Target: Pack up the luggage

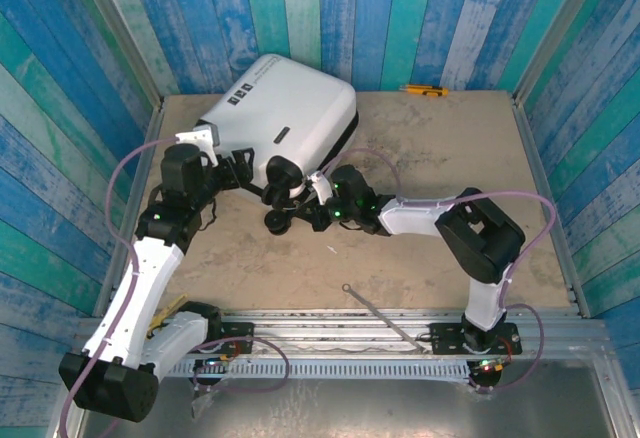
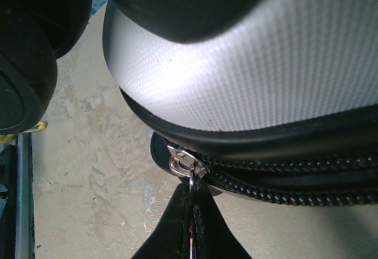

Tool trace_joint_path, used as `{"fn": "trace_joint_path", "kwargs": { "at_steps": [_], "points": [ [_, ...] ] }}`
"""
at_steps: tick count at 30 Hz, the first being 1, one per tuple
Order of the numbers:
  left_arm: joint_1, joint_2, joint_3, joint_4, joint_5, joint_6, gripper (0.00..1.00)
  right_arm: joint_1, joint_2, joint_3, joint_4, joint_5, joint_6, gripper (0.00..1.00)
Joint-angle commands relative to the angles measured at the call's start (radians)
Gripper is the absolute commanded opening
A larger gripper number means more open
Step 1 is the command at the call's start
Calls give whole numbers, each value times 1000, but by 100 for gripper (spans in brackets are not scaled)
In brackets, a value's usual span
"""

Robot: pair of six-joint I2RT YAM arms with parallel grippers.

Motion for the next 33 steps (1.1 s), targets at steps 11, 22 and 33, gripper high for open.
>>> {"fn": "trace_joint_path", "kwargs": {
  "at_steps": [11,22,33],
  "points": [
    [2,101,102,96,46,3,80,235,-96,177,-337,442,-314,1],
    [0,341,198,149,228,-112,42,214,-41,213,-477,563,-321,1],
    [-52,412,107,107,163,-74,39,148,-52,193,-488,527,-286,0]
  ]
}}
